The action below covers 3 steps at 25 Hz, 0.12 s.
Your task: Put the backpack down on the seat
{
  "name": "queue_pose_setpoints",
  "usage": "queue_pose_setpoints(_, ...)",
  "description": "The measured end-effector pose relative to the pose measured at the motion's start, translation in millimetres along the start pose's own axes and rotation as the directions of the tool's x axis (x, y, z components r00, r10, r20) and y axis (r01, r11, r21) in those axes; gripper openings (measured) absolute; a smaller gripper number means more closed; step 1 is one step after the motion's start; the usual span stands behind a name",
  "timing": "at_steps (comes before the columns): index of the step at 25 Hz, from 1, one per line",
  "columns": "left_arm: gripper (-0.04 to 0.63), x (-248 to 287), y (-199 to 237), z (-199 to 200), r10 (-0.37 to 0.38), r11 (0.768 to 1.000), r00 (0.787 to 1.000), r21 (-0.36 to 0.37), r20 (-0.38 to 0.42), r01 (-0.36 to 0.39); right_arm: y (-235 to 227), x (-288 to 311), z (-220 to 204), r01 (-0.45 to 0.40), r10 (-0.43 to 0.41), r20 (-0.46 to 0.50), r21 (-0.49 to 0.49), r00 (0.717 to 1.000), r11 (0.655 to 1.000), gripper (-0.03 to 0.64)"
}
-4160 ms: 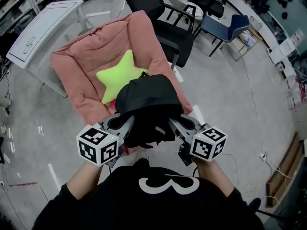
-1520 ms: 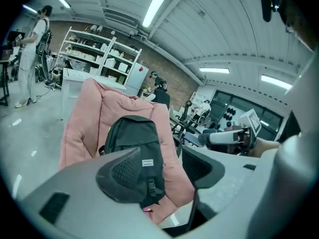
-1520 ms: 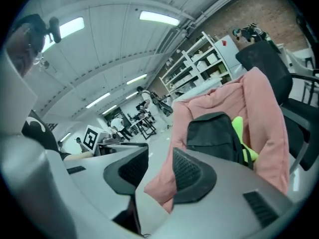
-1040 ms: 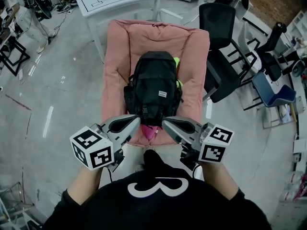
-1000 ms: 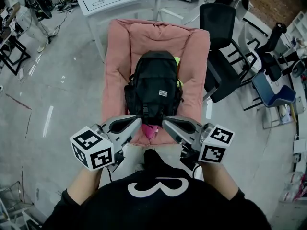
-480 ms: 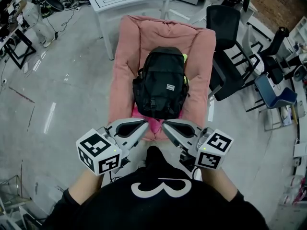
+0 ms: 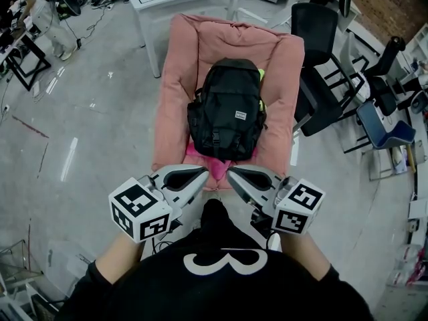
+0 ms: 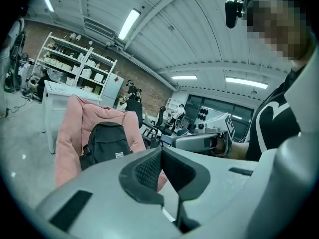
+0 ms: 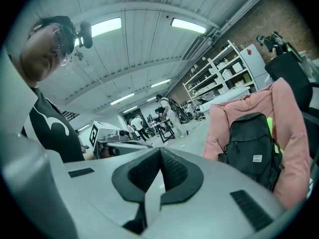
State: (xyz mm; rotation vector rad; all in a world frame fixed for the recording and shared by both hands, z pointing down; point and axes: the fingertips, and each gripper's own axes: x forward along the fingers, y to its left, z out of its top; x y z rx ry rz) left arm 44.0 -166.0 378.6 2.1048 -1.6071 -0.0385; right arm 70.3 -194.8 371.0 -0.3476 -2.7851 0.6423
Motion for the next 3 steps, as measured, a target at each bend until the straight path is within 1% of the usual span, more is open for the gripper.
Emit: queue_pose_setpoints(3,0.006,1.9,2.7,0.1,0.002,1.0,1.0,-0.006,-0.007,-0.003,-2.1,2.4,0.2,-0.004,0.004,-0.006,0.004,1.0,1.0,0.003)
